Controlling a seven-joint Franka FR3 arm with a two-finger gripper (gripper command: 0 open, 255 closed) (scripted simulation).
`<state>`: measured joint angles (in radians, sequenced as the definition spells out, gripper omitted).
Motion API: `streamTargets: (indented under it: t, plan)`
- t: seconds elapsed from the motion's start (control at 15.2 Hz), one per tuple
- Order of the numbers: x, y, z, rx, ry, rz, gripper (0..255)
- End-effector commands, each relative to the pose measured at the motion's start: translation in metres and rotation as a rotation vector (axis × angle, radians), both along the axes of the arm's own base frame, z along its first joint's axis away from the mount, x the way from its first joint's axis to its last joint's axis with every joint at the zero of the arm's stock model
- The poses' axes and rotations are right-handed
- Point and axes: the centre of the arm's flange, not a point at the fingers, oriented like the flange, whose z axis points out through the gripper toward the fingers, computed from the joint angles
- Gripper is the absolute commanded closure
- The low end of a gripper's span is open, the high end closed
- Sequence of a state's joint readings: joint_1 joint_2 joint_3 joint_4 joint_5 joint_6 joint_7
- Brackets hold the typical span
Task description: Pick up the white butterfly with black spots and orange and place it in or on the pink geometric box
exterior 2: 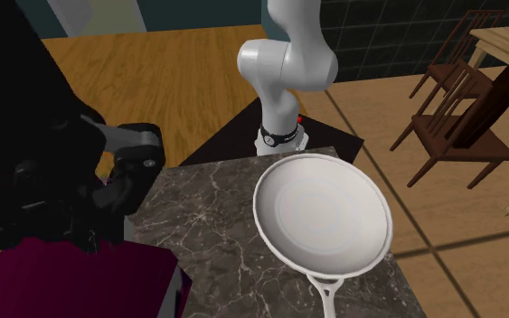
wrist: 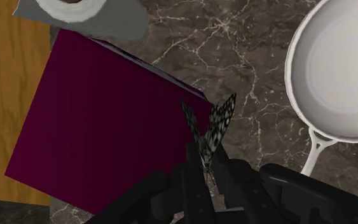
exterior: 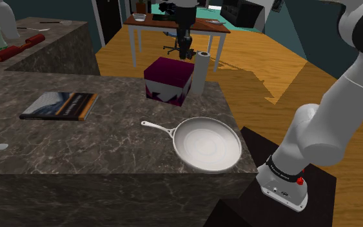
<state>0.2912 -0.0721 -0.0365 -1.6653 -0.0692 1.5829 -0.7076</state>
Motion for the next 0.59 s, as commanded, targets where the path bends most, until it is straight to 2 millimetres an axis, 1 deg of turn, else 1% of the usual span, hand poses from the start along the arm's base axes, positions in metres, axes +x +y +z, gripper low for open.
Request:
streamTargets:
  t: [0.0,0.33,0.4,0.53]
  plan:
    - [0.025,-0.008,0.002,-0.001,0.0,0.001,255]
    - [0.087,-0.029,0.002,-0.001,0.0,0.001,255]
    - [0.103,-0.034,0.002,-0.001,0.0,0.001,255]
    - [0.103,-0.034,-0.008,-0.001,0.0,0.001,255]
